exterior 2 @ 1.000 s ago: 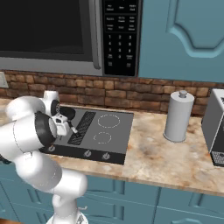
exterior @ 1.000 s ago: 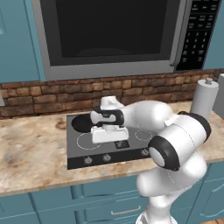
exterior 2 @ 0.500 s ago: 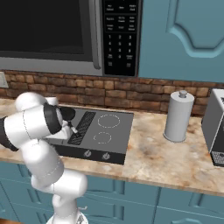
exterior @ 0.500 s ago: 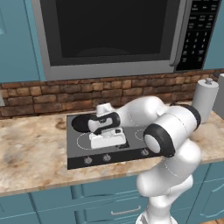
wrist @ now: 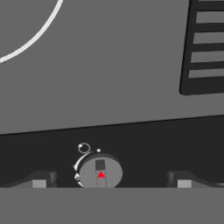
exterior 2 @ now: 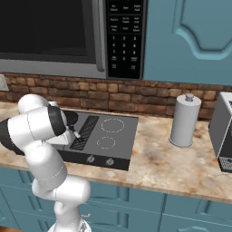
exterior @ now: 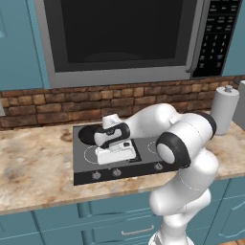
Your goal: Turn on the rear left burner of the stove.
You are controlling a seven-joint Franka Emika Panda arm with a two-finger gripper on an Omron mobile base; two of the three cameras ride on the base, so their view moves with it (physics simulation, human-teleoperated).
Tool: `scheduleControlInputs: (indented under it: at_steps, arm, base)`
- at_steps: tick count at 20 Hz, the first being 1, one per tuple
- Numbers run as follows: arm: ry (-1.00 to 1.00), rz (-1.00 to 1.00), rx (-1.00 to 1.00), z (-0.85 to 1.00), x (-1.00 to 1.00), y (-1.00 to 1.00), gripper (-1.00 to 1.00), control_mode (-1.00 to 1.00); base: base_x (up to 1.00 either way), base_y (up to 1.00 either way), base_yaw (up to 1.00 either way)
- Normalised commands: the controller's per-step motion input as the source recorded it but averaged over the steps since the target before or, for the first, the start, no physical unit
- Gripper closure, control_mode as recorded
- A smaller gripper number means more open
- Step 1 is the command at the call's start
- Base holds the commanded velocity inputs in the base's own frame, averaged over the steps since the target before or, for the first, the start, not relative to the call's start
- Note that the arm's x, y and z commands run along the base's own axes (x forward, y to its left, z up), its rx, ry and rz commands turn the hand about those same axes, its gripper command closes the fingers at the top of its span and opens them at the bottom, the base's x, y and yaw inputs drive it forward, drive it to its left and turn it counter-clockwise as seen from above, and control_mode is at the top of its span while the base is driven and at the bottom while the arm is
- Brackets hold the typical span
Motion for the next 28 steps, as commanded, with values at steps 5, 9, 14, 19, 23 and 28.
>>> scheduleControlInputs:
  at_steps: [5,9,14,19,23,28]
  arm:
    - [0.00,0.00,0.00,-0.05,-0.13,0.00,-1.00,-1.00]
    - [0.00,0.00,0.00,-0.18,-0.16,0.00,-1.00,-1.00]
    - [0.00,0.00,0.00,-0.13,0.02,0.08,-1.00,-1.00]
    - [0.00,0.00,0.00,-0.09,0.02,0.09,-1.00,-1.00]
    - [0.00,0.00,0.00,-0.12,0.00,0.14,1.00,-1.00]
    - [0.00,0.00,0.00,-0.07,0.00,0.02,1.00,-1.00]
  base:
    - [0.00,0.00,0.00]
    - [0.00,0.00,0.00]
    - [0.00,0.00,0.00]
    - [0.00,0.00,0.00]
    - [0.00,0.00,0.00]
    - [0.00,0.00,0.00]
